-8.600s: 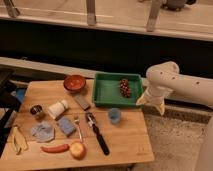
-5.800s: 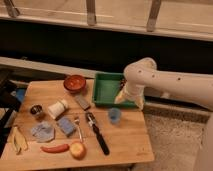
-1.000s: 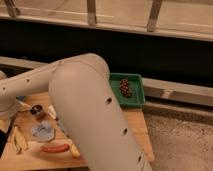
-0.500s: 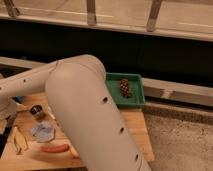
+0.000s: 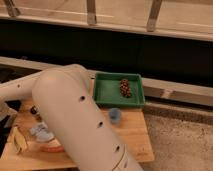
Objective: Place banana in table surface
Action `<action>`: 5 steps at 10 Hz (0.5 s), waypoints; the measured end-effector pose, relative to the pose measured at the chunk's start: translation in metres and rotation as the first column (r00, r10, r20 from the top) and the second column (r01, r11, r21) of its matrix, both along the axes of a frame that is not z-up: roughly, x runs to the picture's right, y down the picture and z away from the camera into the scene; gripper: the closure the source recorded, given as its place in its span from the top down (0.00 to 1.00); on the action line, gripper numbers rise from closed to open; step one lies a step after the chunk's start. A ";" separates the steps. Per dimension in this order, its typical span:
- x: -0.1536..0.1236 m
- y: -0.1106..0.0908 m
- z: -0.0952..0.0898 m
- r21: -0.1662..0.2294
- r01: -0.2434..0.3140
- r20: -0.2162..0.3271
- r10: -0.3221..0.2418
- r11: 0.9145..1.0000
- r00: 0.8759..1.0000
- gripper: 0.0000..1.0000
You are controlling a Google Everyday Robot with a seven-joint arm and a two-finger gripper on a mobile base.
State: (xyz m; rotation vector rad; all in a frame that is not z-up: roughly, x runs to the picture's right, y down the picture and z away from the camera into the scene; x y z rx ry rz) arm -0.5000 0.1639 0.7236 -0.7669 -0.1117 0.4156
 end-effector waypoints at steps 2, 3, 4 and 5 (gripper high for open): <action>-0.019 0.014 0.007 -0.017 0.020 0.073 -0.019 1.000 0.997 0.80; -0.023 0.017 0.006 -0.018 0.022 0.083 -0.020 1.000 0.996 0.80; -0.021 0.016 0.007 -0.017 0.020 0.081 -0.019 1.000 0.997 0.80; -0.020 0.015 0.008 -0.016 0.019 0.080 -0.018 1.000 0.997 0.80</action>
